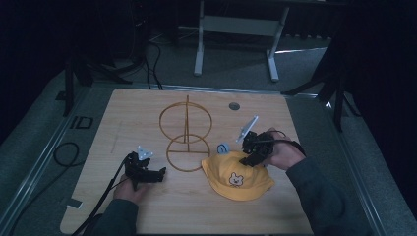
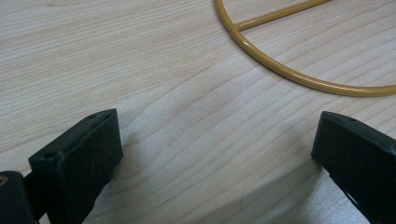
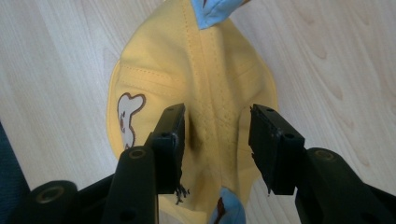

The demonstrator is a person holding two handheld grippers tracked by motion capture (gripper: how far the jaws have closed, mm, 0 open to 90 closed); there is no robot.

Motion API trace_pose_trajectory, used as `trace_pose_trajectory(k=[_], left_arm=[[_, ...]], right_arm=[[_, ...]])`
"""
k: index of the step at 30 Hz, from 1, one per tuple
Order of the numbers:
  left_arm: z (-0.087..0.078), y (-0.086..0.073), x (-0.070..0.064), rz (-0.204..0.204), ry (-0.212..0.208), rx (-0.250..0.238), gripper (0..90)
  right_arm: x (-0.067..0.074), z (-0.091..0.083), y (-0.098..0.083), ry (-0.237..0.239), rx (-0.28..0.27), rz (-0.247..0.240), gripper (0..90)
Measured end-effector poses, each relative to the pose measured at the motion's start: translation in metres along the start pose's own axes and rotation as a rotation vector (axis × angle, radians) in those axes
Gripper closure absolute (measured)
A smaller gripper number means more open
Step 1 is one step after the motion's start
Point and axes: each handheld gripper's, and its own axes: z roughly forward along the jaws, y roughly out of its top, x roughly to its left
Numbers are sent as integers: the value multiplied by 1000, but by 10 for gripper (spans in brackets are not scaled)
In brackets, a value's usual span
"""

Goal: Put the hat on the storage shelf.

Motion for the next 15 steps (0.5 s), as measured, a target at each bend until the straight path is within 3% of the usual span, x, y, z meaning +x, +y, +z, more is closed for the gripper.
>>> trace_pose_trajectory(k=[8, 13, 15], left_arm=[[0, 0, 0, 0, 0, 0, 19], [0, 0, 0, 0, 0, 1, 19], [0, 0, 0, 0, 0, 0, 19]], right_arm=[[-5, 6, 10, 48, 95, -30, 563], [-7, 10, 16, 64, 117, -44, 571], [-7, 14, 19, 87, 138, -55, 655]])
